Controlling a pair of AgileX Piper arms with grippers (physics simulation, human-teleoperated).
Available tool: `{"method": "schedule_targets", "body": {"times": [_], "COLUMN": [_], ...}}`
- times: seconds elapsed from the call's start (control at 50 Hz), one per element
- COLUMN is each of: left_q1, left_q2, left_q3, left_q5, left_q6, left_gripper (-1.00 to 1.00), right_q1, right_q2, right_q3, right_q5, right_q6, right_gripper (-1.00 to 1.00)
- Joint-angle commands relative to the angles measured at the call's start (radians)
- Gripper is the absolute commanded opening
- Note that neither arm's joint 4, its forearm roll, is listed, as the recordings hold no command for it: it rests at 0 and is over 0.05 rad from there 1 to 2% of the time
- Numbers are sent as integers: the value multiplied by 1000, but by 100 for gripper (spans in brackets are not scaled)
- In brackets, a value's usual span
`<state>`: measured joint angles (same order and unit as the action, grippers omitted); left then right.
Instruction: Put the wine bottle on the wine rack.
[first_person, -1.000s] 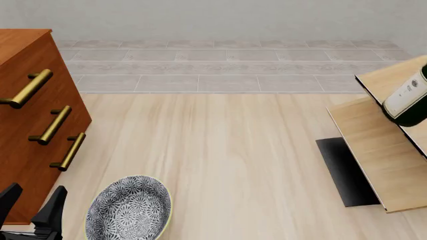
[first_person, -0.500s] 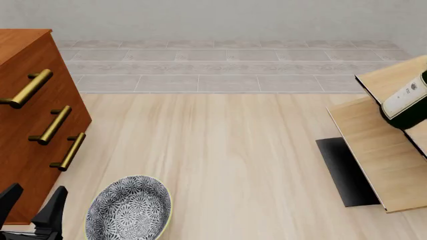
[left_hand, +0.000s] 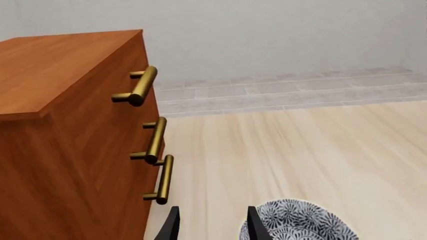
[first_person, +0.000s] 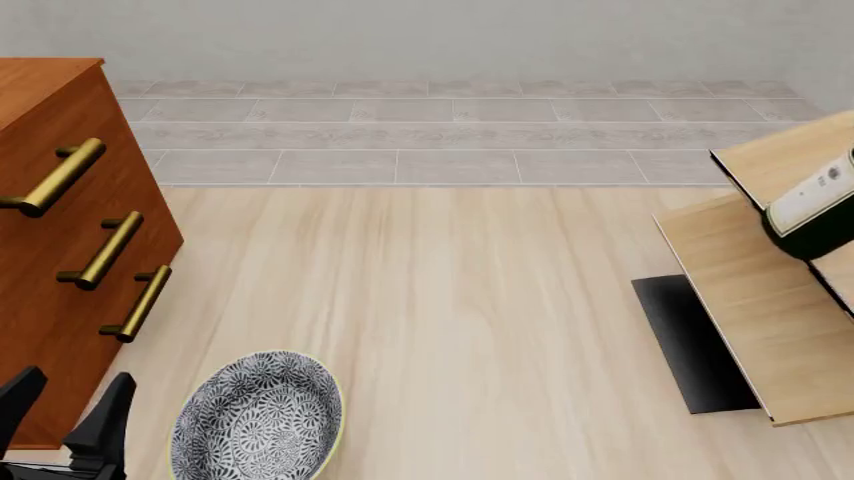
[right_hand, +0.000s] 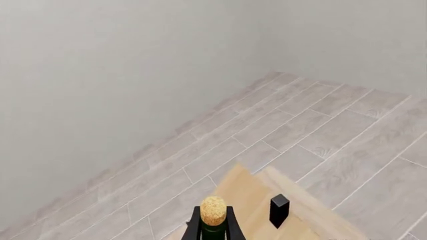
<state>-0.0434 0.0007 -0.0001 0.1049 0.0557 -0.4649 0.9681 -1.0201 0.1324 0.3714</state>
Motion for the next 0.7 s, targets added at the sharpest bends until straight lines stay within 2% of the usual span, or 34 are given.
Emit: {"method": "schedule_targets", "body": {"times": [0.02, 0.36, 0.7], "left_q1": [-2, -2, -4], "left_q2": [0, 0, 0], "left_q3": [0, 0, 0], "left_q5": [1, 7, 10], "left_q6": [2, 6, 2], "left_gripper": [100, 100, 100], "right_q1": [-26, -53, -82], "right_q2": [39, 100, 168], "right_q3": [15, 20, -51], "right_q5": [-20, -56, -34], "right_q6": [7, 32, -6], "right_gripper": [-100, -100, -100]}}
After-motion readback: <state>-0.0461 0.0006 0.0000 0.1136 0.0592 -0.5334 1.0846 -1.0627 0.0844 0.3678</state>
